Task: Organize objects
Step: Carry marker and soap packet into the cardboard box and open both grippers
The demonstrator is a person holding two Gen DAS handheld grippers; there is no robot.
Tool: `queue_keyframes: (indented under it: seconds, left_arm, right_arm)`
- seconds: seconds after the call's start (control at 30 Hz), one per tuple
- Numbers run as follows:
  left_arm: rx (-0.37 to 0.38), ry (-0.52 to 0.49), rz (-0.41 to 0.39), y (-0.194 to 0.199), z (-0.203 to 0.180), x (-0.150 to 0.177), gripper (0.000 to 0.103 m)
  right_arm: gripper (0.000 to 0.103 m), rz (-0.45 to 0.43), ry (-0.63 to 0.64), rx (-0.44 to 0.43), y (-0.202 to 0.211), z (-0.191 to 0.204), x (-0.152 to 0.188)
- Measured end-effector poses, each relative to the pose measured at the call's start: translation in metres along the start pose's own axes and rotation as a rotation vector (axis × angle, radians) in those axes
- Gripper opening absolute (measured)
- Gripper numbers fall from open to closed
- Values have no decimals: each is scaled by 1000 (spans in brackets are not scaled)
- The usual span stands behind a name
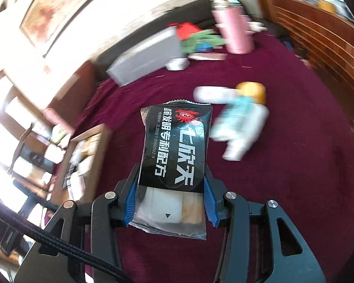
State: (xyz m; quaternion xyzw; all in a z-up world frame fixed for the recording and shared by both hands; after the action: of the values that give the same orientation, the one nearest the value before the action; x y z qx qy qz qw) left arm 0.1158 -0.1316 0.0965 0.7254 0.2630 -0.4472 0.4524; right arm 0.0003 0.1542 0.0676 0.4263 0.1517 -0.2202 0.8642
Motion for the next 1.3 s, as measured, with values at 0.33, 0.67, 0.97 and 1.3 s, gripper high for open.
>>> queue_keyframes:
  seconds: [0.33,0.67,0.97,1.3]
  left_arm:
    - [-170,62,21,65,83,30,12]
    - [-200,111,155,48,141,61,12]
    - [-146,198,205,18,172,63,12]
    - [-175,250,285,-8,181,78,12]
  right_arm:
    - [46,237,198,-188,-81,138,71]
    - [46,371,246,-197,-159,191,119]
    - [46,373,278,-131,-189,201,121]
    - [47,379,298,-99,-208,202,124]
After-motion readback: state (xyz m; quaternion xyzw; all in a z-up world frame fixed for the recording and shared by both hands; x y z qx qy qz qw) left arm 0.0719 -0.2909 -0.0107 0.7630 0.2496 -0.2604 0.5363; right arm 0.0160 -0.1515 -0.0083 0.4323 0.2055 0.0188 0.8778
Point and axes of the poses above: each gripper's, at about its wrist camera, not at the fingertips, and y roughly against the way its jaws point, z to its left, x to its underside, the point moved 5 cm from there along -y, roughly the way its jaws point, and after that the axes turned 13 degrees about -y, right-handed, at the moved point
